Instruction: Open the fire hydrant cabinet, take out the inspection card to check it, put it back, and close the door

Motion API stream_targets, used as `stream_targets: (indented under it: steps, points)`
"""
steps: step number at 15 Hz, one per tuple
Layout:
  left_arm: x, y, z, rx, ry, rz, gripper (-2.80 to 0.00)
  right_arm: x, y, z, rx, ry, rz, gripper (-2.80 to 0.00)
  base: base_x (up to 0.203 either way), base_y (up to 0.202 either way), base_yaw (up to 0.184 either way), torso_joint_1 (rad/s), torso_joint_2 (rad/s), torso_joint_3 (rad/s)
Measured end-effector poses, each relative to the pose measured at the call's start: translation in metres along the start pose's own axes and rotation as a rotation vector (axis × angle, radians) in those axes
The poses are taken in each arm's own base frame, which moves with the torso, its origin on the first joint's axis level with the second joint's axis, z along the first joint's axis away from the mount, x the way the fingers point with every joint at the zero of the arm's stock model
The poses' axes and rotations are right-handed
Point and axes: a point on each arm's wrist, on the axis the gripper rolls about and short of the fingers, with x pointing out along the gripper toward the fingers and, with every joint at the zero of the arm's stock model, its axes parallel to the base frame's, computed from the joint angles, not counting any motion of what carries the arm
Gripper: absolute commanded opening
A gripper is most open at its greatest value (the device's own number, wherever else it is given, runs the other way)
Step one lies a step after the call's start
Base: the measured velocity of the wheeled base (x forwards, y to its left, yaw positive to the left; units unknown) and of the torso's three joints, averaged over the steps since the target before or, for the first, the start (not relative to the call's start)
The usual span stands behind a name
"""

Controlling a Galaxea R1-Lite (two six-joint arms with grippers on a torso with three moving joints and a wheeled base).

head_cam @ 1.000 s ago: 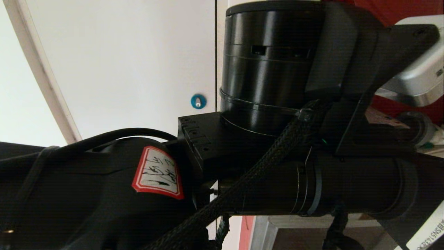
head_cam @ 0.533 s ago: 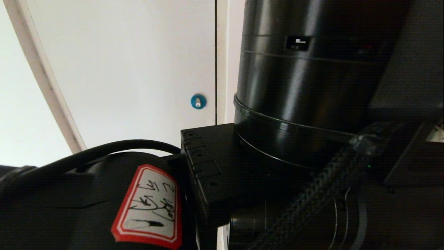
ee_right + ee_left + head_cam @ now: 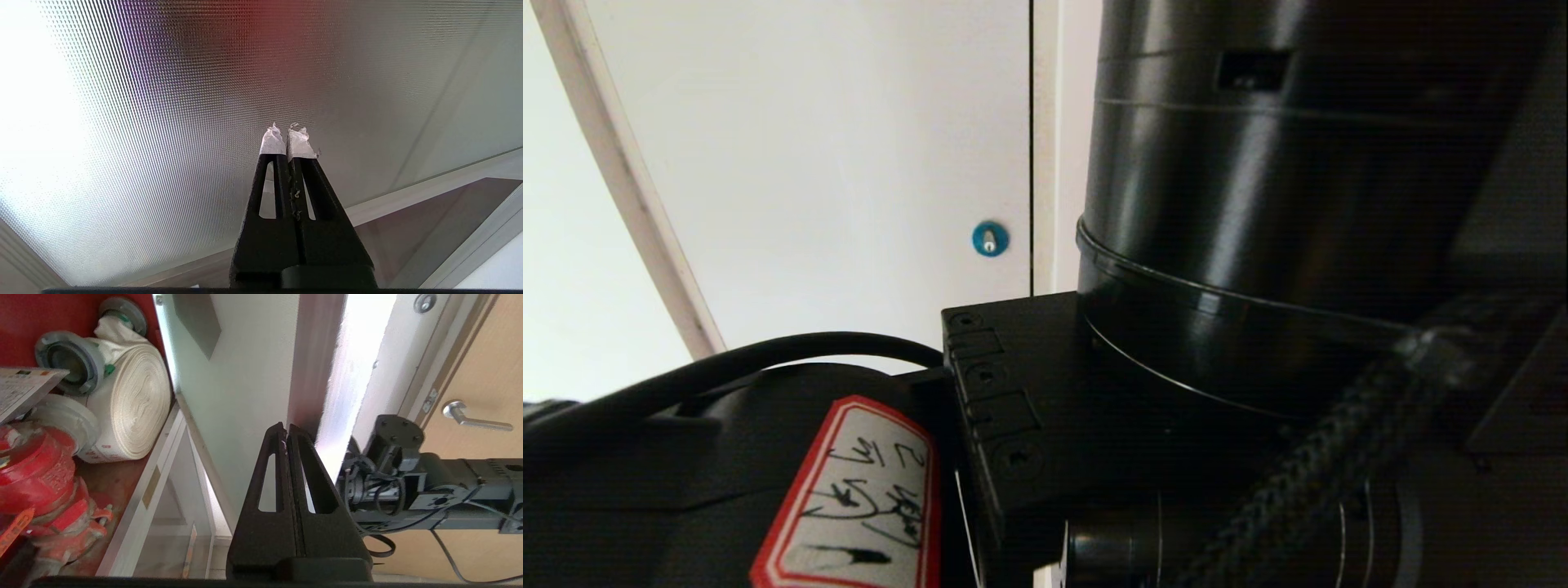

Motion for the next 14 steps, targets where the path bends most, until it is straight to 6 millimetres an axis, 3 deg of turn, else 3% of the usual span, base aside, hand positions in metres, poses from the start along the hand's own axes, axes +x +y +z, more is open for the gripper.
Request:
stream_targets:
  steps: [9,14]
  points:
    - [0.0,-0.013,0.001,0.0,-0.002,-0.013,-2.8,0.0,0.0,0.0,0.0,0.0,0.0,-2.8,0.0,0.0,0.0,0.0,0.0,0.0]
    - [-0.001,-0.008,-0.006,-0.007,0.023,0.042,-2.8,0.0,0.0,0.0,0.0,0.0,0.0,-2.8,0.0,0.0,0.0,0.0,0.0,0.0]
